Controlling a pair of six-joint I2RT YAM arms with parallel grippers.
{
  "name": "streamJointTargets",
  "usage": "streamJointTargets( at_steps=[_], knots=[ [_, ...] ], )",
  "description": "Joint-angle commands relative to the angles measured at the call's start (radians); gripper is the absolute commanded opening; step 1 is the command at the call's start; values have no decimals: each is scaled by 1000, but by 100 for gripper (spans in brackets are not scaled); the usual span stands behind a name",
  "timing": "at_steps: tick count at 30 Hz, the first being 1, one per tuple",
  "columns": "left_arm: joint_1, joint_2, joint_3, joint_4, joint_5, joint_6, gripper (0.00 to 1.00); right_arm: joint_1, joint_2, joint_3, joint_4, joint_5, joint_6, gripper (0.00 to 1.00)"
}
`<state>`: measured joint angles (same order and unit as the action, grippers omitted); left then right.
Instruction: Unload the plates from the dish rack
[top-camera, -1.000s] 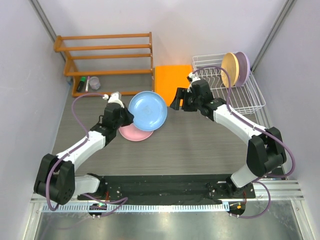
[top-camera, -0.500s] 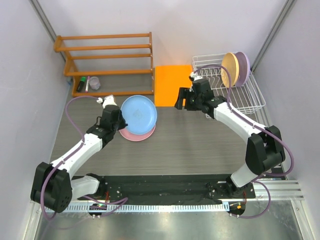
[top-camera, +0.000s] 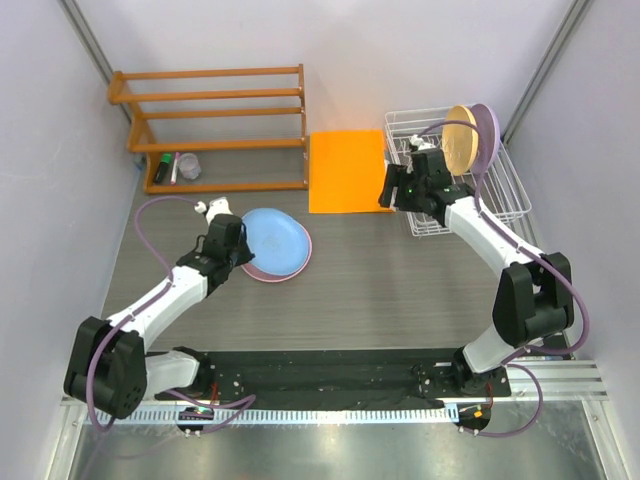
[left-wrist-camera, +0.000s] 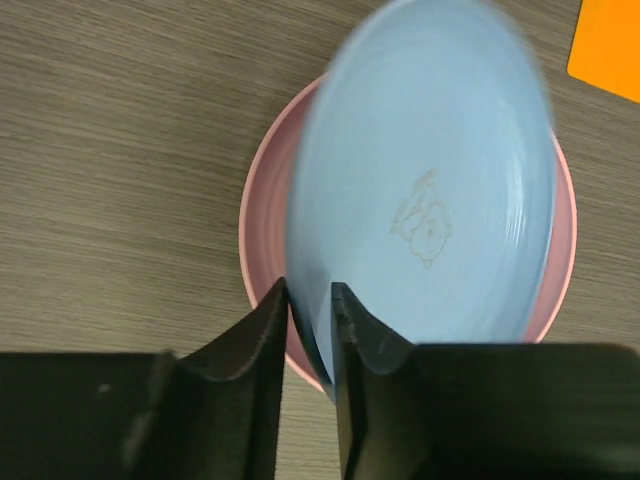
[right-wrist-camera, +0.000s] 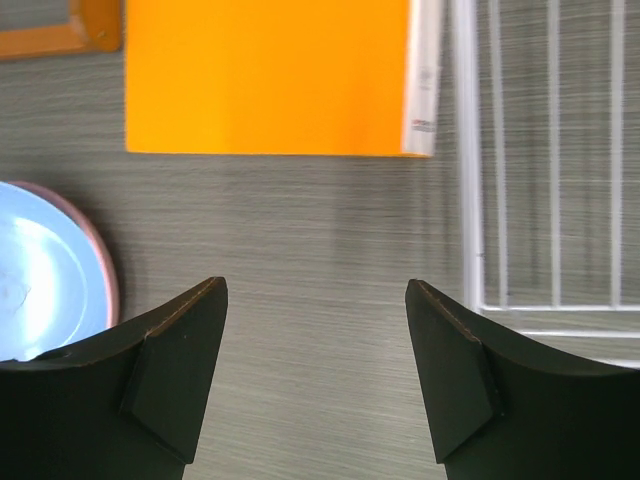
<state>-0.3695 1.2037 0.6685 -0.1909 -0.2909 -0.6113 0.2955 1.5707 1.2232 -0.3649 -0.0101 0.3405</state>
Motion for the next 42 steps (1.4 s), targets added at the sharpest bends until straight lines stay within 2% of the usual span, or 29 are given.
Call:
streamJointTargets(
  at_steps=[1, 3, 6, 7, 8, 10, 14, 16, 17, 25, 29, 35, 42],
  knots=[
    [7, 16, 3, 45, -16, -13, 26, -39, -34, 73, -11, 126, -40, 78],
    [6, 26, 5, 48, -17, -13, 33, -44, -29, 91, -19, 171, -49, 78],
    [6, 33, 5, 54, -16, -11, 34, -52, -20, 122, -28, 240, -61, 78],
    [7, 36, 8, 54, -17, -8, 38, -52, -14, 130, -28, 257, -66, 79],
    [6, 36, 14, 53, -19, -7, 52, -55, -8, 146, -29, 286, -80, 80],
    [6, 39, 19, 48, -17, 4, 45, -56, 0, 170, -39, 335, -90, 81],
    [7, 31, 40, 31, -25, 15, 72, -70, 32, 226, -37, 432, -121, 84],
    [6, 24, 51, 19, -11, 24, 83, -82, 48, 246, -34, 487, -150, 86],
    [6, 19, 62, 19, -4, 30, 99, -87, 69, 271, -37, 515, -156, 86],
    [6, -7, 95, 96, 166, 56, 100, -151, 216, 432, 26, 711, -290, 86],
    [6, 8, 121, 126, 258, 61, 100, -180, 319, 542, 46, 720, -337, 86],
    [6, 33, 117, 186, 288, 59, 99, -199, 457, 578, 221, 725, -555, 86],
    [6, 85, 109, 222, 286, 64, 99, -208, 549, 627, 279, 716, -629, 84]
  ],
)
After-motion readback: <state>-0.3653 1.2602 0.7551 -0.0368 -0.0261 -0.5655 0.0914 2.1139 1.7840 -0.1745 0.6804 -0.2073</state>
